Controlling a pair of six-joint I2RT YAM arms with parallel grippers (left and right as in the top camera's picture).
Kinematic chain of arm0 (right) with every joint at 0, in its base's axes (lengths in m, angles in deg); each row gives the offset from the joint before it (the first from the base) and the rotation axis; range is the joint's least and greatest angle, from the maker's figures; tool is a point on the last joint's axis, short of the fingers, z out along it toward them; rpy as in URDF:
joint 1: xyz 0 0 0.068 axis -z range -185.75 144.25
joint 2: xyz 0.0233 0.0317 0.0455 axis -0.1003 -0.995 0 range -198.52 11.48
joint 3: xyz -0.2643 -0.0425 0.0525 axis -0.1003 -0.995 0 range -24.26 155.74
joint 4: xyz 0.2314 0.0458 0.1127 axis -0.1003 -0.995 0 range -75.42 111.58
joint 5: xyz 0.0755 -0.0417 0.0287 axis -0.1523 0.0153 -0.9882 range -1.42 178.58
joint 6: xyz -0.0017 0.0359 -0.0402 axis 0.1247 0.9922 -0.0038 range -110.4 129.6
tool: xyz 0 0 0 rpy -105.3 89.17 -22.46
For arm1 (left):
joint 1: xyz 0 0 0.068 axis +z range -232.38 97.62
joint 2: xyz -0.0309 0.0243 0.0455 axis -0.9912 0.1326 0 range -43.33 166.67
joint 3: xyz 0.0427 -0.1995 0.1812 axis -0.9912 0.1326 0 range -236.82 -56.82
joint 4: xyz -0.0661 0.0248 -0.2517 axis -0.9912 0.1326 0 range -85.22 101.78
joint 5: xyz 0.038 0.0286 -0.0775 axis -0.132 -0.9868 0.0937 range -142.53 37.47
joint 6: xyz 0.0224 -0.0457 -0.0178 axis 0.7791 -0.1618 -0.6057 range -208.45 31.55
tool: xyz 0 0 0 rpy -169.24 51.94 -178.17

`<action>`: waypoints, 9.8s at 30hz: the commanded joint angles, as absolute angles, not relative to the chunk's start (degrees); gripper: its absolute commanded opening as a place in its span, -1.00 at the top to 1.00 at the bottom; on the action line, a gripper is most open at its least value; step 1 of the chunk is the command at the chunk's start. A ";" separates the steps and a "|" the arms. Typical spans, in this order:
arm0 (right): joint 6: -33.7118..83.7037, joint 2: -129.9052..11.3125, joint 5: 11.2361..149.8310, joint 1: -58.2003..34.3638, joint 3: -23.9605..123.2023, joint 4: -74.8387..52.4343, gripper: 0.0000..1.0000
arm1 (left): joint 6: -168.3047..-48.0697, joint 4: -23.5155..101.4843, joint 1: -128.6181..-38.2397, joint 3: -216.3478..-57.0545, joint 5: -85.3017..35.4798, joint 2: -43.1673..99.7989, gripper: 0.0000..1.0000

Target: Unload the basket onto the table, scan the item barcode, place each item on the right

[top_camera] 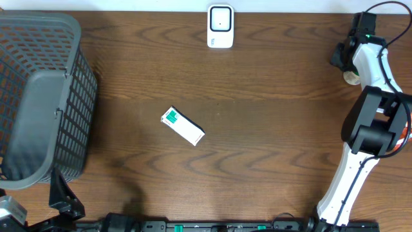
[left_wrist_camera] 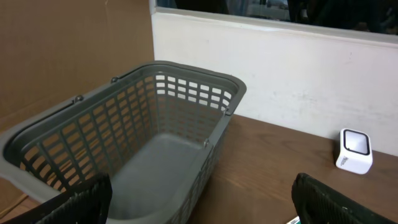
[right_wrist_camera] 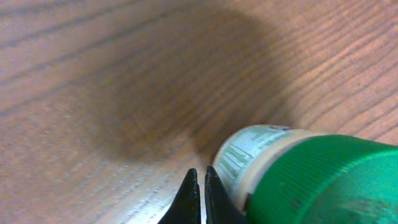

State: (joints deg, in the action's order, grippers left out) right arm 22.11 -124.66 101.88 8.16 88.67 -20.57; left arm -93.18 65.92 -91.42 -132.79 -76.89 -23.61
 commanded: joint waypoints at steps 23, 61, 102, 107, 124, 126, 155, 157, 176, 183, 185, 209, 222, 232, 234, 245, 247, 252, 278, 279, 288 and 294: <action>21.08 -124.40 109.26 18.69 89.00 -30.12 0.98 | -93.66 65.86 -91.18 -132.83 -77.24 -23.56 -0.86; 21.21 -112.09 72.17 -50.09 80.80 -49.66 0.96 | -93.66 65.88 -91.18 -132.83 -77.24 -23.56 -0.85; 23.99 -121.93 67.34 -45.28 95.88 -40.59 0.97 | -93.64 65.88 -91.18 -132.83 -77.24 -23.56 -0.85; 29.54 -123.20 69.62 -47.75 95.73 -32.70 0.98 | -93.66 65.88 -91.18 -132.83 -77.24 -23.56 -0.85; 35.75 -131.63 72.65 -50.77 95.73 -21.64 0.98 | -93.64 65.86 -91.18 -132.83 -77.24 -23.56 -0.85; 35.68 -131.63 72.72 -50.70 95.73 -22.80 0.98 | -93.64 65.88 -91.18 -132.83 -77.24 -23.56 -0.85; 14.05 -113.25 71.95 -48.47 98.94 -57.07 -0.98 | -93.64 65.86 -91.18 -132.83 -77.24 -23.56 -0.86; 12.76 -111.68 72.00 -47.71 98.94 -57.31 -0.98 | -93.66 65.88 -91.18 -132.83 -77.24 -23.56 -0.85; 16.47 -112.66 81.27 -46.14 71.53 -35.87 -0.99 | -93.64 65.88 -91.18 -132.83 -77.24 -23.56 -0.85; 22.83 -112.66 87.91 -47.36 64.65 -26.49 -0.98 | -93.66 65.88 -91.18 -132.83 -77.24 -23.56 -0.85; 23.77 -112.86 90.42 -47.49 63.60 -25.00 -0.98 | -93.64 65.88 -91.18 -132.83 -77.24 -23.56 -0.85; 18.24 -111.90 72.06 -43.80 63.16 -29.86 0.34 | -93.66 65.88 -91.18 -132.83 -77.24 -23.56 -0.85; 0.87 -105.03 38.82 -33.35 69.72 -43.17 0.32 | -93.66 65.88 -91.18 -132.83 -77.24 -23.56 -0.85; -1.65 -100.29 30.34 -31.62 69.72 -45.53 0.31 | -93.66 65.88 -91.18 -132.83 -77.24 -23.56 -0.85; -1.65 -100.29 30.36 -31.62 69.72 -45.59 0.32 | -93.64 65.88 -91.18 -132.83 -77.24 -23.56 -0.85; -1.58 -100.29 35.45 -31.56 69.72 -45.00 0.40 | -93.64 65.86 -91.18 -132.83 -77.24 -23.56 -0.85; -0.01 -100.29 43.06 -31.56 69.72 -42.73 0.46 | -93.64 65.88 -91.18 -132.83 -77.24 -23.56 -0.85; 3.99 -100.29 62.73 -31.56 69.76 -33.57 0.47 | -93.64 65.88 -91.18 -132.83 -77.24 -23.56 -0.85; -16.79 -112.55 119.47 -27.82 76.93 7.80 0.55 | -93.66 65.88 -91.18 -132.83 -77.24 -23.56 -0.85; -19.59 -115.46 121.40 -27.82 80.19 8.83 0.55 | -93.64 65.88 -91.18 -132.83 -77.24 -23.56 -0.85; -37.58 -132.77 134.68 -29.09 98.26 14.71 0.57 | -93.66 65.86 -91.18 -132.83 -77.24 -23.56 -0.85; -40.60 -137.49 136.94 -30.49 98.66 17.97 0.57 | -93.64 65.88 -91.18 -132.83 -77.24 -23.56 -0.85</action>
